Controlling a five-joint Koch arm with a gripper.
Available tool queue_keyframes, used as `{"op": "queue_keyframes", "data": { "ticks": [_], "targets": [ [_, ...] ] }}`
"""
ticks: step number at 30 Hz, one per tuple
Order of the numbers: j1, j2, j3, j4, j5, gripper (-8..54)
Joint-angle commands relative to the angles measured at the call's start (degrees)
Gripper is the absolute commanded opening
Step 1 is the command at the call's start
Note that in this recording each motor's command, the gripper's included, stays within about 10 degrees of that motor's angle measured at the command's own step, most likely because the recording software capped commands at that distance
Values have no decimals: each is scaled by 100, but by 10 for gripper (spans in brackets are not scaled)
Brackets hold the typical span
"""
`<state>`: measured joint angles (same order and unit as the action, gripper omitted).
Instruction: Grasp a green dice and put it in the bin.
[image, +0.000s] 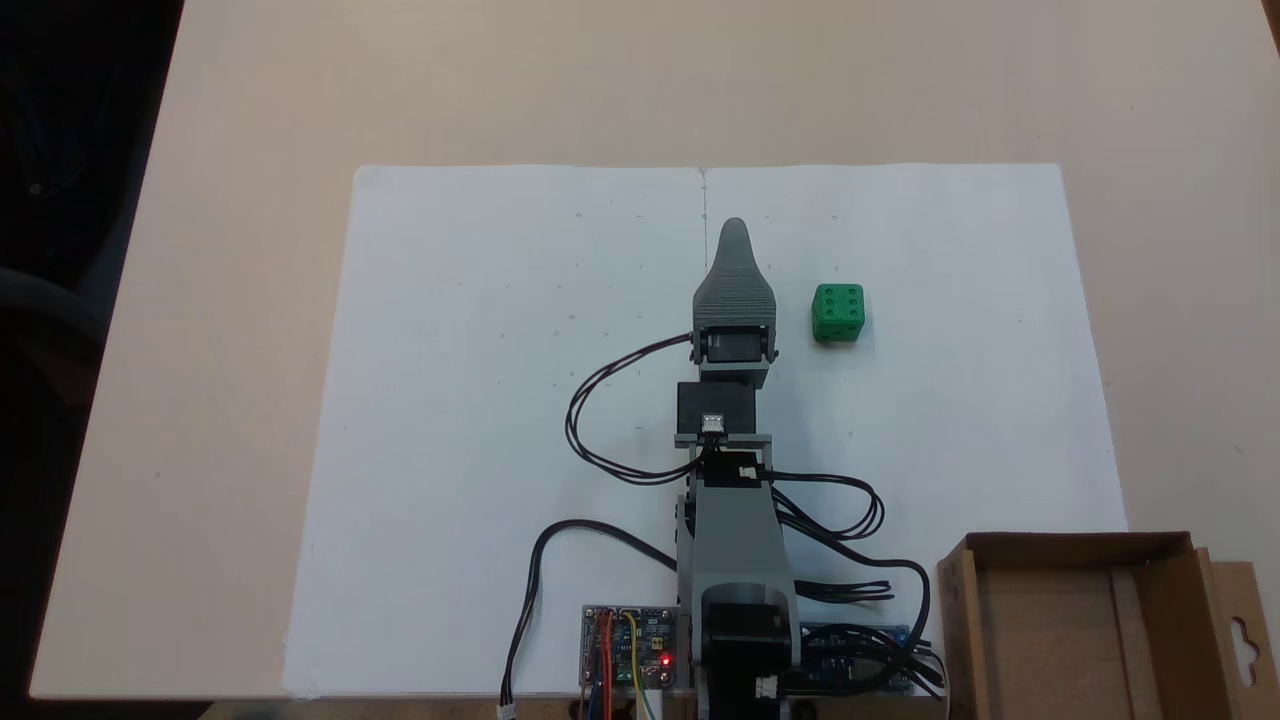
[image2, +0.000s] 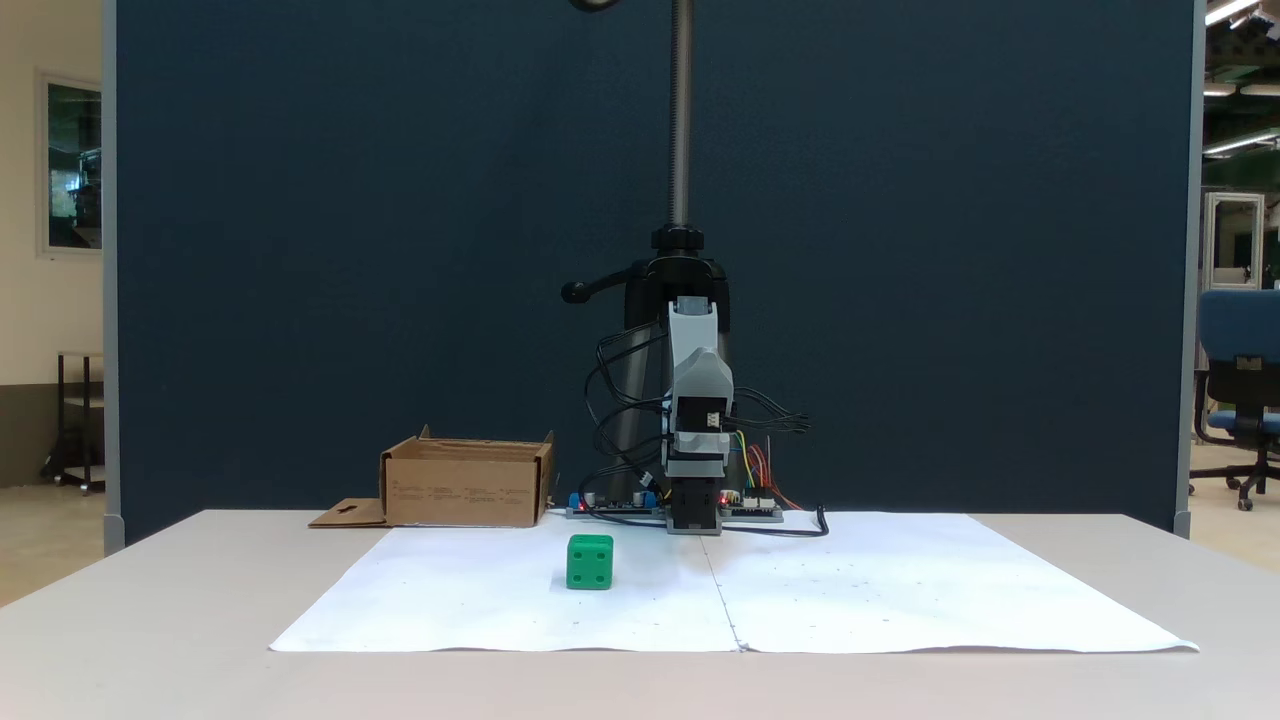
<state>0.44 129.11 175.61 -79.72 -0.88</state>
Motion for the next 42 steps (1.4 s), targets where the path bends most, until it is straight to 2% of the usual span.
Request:
{"op": "queue_keyframes", "data": {
  "ticks": [1,42],
  "targets": [
    [-360,554,272,1000,-237,432],
    [-308,589,-26,1037,-281,432]
  ]
}}
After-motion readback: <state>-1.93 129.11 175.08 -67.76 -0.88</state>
